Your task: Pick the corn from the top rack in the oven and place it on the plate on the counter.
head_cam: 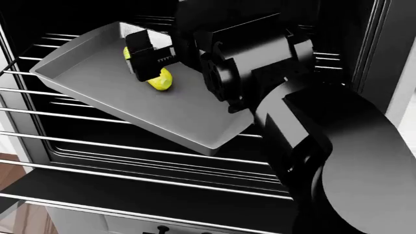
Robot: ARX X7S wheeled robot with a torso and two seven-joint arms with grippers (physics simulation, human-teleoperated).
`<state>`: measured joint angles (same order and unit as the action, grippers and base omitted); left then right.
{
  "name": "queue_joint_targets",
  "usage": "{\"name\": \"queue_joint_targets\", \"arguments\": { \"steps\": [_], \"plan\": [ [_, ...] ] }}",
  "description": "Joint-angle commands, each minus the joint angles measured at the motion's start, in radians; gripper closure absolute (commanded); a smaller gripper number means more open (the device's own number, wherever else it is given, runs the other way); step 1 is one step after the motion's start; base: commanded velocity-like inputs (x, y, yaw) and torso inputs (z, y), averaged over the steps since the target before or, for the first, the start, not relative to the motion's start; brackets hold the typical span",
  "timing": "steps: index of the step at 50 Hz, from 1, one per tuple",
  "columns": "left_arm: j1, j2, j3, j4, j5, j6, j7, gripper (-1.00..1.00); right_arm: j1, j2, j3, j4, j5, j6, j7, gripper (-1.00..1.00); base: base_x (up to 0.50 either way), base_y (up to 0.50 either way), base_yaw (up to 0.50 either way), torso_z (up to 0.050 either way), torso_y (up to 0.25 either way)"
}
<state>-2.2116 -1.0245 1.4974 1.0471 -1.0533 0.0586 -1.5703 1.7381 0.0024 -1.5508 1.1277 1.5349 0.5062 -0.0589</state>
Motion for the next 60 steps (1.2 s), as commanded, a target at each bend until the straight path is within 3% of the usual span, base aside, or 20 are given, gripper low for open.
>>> {"name": "queue_joint_targets", "arguments": {
  "steps": [1,8,18,42,60],
  "plan": [
    [0.050,-0.026,0.022,0.000,0.064,0.036,0.000,-1.00,-0.027,-0.002,-0.013,-0.031,-0.044,-0.016,0.002,-1.00,0.00,0.00,0.00,0.000,0.000],
    [0.106,-0.007,-0.023,0.000,0.076,0.020,0.000,-1.00,-0.039,-0.002,-0.006,-0.069,-0.117,-0.020,0.001,-1.00,0.00,0.00,0.00,0.000,0.000],
    [0.142,-0.004,-0.038,0.000,0.094,0.019,0.000,-1.00,-0.073,-0.002,-0.005,-0.086,-0.083,0.002,0.008,-1.00,0.00,0.00,0.00,0.000,0.000],
    [0.121,-0.043,0.037,0.000,0.122,0.059,0.000,-1.00,-0.069,-0.002,-0.022,-0.043,0.049,-0.054,0.070,-1.00,0.00,0.00,0.00,0.000,0.000],
    [0.315,-0.053,-0.030,0.000,0.236,0.066,0.000,-1.00,-0.104,-0.002,-0.011,-0.087,-0.045,0.007,0.058,-1.00,0.00,0.00,0.00,0.000,0.000]
  ]
}}
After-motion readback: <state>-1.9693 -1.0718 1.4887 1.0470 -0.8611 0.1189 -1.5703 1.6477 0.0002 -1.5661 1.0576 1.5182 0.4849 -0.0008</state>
